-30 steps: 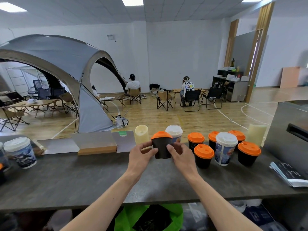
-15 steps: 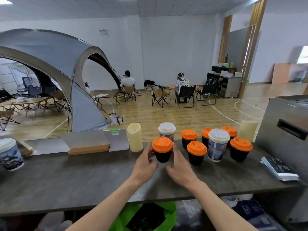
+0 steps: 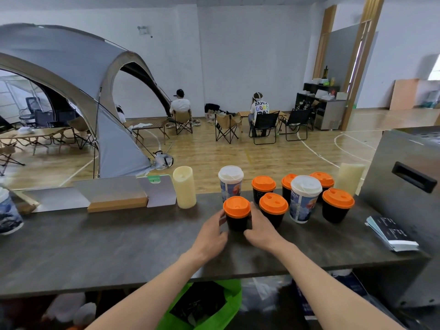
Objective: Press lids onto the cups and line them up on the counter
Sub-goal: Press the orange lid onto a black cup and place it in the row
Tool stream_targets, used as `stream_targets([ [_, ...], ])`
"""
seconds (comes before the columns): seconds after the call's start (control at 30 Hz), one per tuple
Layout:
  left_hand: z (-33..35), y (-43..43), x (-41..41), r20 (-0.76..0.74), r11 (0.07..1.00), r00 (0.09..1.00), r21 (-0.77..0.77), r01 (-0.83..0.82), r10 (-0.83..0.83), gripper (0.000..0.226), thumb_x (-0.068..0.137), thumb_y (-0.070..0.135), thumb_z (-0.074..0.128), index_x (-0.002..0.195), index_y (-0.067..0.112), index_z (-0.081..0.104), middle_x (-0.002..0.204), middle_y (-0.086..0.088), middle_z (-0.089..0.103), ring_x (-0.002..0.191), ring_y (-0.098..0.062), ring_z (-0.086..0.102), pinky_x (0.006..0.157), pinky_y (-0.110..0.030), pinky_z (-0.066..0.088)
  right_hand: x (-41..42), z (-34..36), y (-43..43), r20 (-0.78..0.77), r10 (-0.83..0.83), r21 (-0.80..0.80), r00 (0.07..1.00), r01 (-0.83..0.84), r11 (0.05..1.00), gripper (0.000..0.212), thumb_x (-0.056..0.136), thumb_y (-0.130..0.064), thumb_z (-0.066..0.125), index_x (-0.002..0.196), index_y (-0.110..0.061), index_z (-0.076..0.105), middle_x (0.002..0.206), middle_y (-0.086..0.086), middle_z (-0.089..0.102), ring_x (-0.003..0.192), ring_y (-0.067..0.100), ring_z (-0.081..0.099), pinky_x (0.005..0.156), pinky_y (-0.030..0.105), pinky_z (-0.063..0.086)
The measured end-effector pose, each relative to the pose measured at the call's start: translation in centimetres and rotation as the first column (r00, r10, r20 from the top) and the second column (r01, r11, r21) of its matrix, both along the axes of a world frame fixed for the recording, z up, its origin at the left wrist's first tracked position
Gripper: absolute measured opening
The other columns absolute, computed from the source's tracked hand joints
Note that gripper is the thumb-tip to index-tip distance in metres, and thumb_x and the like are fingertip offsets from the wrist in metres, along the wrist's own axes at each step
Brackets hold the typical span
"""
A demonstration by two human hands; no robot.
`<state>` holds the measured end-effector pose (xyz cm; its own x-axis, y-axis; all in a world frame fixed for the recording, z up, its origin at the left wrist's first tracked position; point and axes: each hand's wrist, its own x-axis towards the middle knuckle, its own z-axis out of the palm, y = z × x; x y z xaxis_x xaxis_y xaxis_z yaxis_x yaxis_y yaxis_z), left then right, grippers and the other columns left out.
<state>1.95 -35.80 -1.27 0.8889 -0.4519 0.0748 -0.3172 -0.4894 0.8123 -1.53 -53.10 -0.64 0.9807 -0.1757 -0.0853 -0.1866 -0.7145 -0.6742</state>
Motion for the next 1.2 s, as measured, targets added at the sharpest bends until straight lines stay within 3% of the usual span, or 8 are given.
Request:
stream_targets([
  [0.1, -0.4, 0.3, 0.4, 0.072, 0.993, 0.997, 0.116, -0.032, 0.024, 0.074, 0.086, -0.002, 0.054, 0.156, 0.016, 0.035, 0.156, -0.003, 0.046, 0.140, -0.015, 0.047, 0.118, -0.036, 0.038, -0.6, 0.6, 0.1, -0.006, -0.001, -0.074, 1.000, 0.000, 0.997, 0.101, 0.085, -0.010, 0.060, 0.161, -0.014, -0.007, 0.165, 0.012, 0.023, 0.146, 0.029, 0.035, 0.116, 0.036, 0.033],
  [0.17, -0.3, 0.8, 0.7, 0.154, 0.976, 0.987, 0.209, -0.065, 0.032, 0.075, 0.088, 0.005, 0.055, 0.158, 0.017, 0.030, 0.159, -0.003, 0.041, 0.141, -0.016, 0.045, 0.118, -0.033, 0.037, -1.4, 1.6, 0.6, 0.026, -0.053, -0.254, 0.998, 0.058, 0.965, 0.097, 0.088, -0.017, 0.058, 0.161, -0.014, -0.006, 0.146, 0.017, 0.051, 0.120, 0.032, 0.059, 0.093, 0.038, 0.049],
  [0.23, 0.1, 1.6, 0.9, 0.293, 0.943, 0.956, 0.309, -0.123, 0.029, 0.073, 0.090, 0.011, 0.056, 0.158, 0.019, 0.030, 0.158, -0.001, 0.040, 0.139, -0.019, 0.046, 0.114, -0.032, 0.038, -2.2, 3.0, 1.4, 0.135, -0.085, -0.440, 0.987, 0.137, 0.887, 0.081, 0.090, -0.023, 0.053, 0.160, -0.012, 0.013, 0.115, 0.015, 0.068, 0.098, 0.032, 0.067, 0.074, 0.038, 0.052],
  [0.3, 0.9, 2.7, 1.1, 0.426, 0.899, 0.903, 0.378, -0.222, 0.044, 0.068, 0.091, 0.015, 0.057, 0.155, 0.019, 0.035, 0.151, -0.001, 0.047, 0.132, -0.023, 0.051, 0.108, -0.034, 0.042, -2.4, 4.2, 2.8, 0.258, -0.024, -0.485, 0.966, 0.151, 0.861, 0.060, 0.093, -0.028, 0.051, 0.150, -0.016, 0.036, 0.101, 0.010, 0.071, 0.091, 0.030, 0.067, 0.066, 0.037, 0.051],
  [0.4, 1.7, 5.4, 1.7, 0.536, 0.838, 0.841, 0.425, -0.341, 0.070, 0.059, 0.089, 0.024, 0.060, 0.146, 0.019, 0.044, 0.139, -0.003, 0.056, 0.116, -0.026, 0.058, 0.098, -0.038, 0.047, -0.8, 4.6, 5.9, 0.376, 0.169, -0.422, 0.911, 0.006, 0.907, 0.048, 0.095, -0.030, 0.053, 0.141, -0.018, 0.050, 0.112, 0.005, 0.069, 0.103, 0.025, 0.064, 0.081, 0.038, 0.053],
  [0.6, 2.4, 15.1, 2.4, 0.603, 0.742, 0.784, 0.456, -0.492, 0.149, 0.058, 0.091, 0.040, 0.062, 0.143, 0.022, 0.043, 0.139, -0.002, 0.053, 0.119, -0.025, 0.056, 0.101, -0.038, 0.047, 4.4, 3.1, 14.6, 0.333, 0.421, -0.446, 0.843, -0.253, 0.859, 0.054, 0.093, -0.034, 0.059, 0.143, -0.017, 0.049, 0.138, 0.004, 0.057, 0.127, 0.024, 0.051, 0.106, 0.039, 0.043],
  [1.03, 3.3, 45.7, 5.4, 0.622, 0.494, 0.665, 0.460, -0.738, 0.414, 0.069, 0.094, 0.046, 0.056, 0.154, 0.020, 0.033, 0.158, -0.009, 0.037, 0.141, -0.029, 0.040, 0.113, -0.042, 0.039, 14.1, 2.8, 44.2, 0.267, 0.612, -0.392, 0.744, -0.497, 0.775, 0.070, 0.093, -0.036, 0.062, 0.154, -0.019, 0.033, 0.154, 0.005, 0.039, 0.140, 0.024, 0.041, 0.112, 0.039, 0.040],
  [1.2, 2.8, 57.4, 6.2, 0.559, 0.423, 0.593, 0.415, -0.805, 0.580, 0.068, 0.093, 0.041, 0.062, 0.153, 0.020, 0.037, 0.156, -0.012, 0.038, 0.136, -0.035, 0.043, 0.103, -0.048, 0.046, 16.5, 2.7, 56.3, 0.242, 0.686, -0.369, 0.687, -0.588, 0.719, 0.075, 0.092, -0.033, 0.060, 0.156, -0.020, 0.025, 0.155, 0.007, 0.035, 0.141, 0.028, 0.040, 0.109, 0.044, 0.042],
])
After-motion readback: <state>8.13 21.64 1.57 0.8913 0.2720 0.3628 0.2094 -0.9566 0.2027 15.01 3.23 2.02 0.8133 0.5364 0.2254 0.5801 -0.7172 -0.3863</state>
